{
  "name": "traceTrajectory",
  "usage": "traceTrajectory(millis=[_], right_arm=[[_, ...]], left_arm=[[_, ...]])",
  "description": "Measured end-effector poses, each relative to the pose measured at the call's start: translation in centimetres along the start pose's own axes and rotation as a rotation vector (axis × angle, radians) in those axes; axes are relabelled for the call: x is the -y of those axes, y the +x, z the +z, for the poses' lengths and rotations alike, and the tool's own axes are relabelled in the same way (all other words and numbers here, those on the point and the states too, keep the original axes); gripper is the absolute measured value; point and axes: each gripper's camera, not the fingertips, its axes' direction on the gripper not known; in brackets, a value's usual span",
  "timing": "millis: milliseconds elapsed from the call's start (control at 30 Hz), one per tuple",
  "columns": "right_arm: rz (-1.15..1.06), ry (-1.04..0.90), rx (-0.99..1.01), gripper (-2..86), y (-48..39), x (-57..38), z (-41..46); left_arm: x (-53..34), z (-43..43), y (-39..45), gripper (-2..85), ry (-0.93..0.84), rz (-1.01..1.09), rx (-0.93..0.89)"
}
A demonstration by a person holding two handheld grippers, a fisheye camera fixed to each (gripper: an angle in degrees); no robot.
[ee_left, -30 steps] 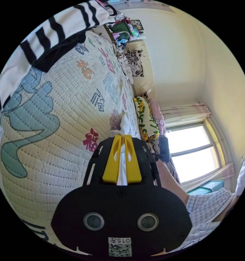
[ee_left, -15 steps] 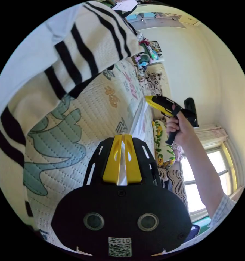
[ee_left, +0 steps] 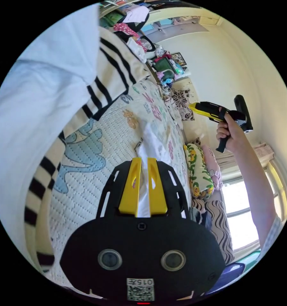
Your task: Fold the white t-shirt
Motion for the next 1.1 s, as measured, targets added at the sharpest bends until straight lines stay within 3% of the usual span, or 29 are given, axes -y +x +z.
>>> traceTrajectory(millis=[133,267,400,600,700,900,1000,1100], right_arm=[[0.002,0.067,0.181,-0.4,0.3,-8.3,-1.5],[0.075,0.128,0.277,0.8,0.7,-24.2,-2.1],[0.398,0.144,0.152,4.1,1.3,-44.2,-1.8],[0.846,-0.027,0.001,6.4,-0.9,-69.1,0.4],[0.946,-0.081,0.044,7.6,-1.4,-76.2,3.2],[0.925,-0.167,0.234,7.5,-0.4,-80.0,10.8],[0.929,-0.244,0.220,4.3,0.1,-81.1,13.5],[0.867,-0.254,0.247,2.2,0.1,-82.8,14.1]], left_arm=[[-2.0,-0.9,4.4,3.9,-0.105,0.146,0.025],[-4.9,-1.8,8.9,5.3,-0.212,0.321,0.093],[-8.1,-1.9,12.8,10.6,-0.433,0.503,0.250],[-11.3,-2.6,13.6,12.6,-0.692,0.512,0.377],[-12.3,-1.0,13.1,12.8,-0.793,0.475,0.420],[-14.9,6.9,13.7,12.5,-1.051,0.450,0.491],[-17.0,11.2,13.1,9.4,-1.257,0.419,0.547],[-17.1,12.5,14.4,3.4,-1.266,0.441,0.571]])
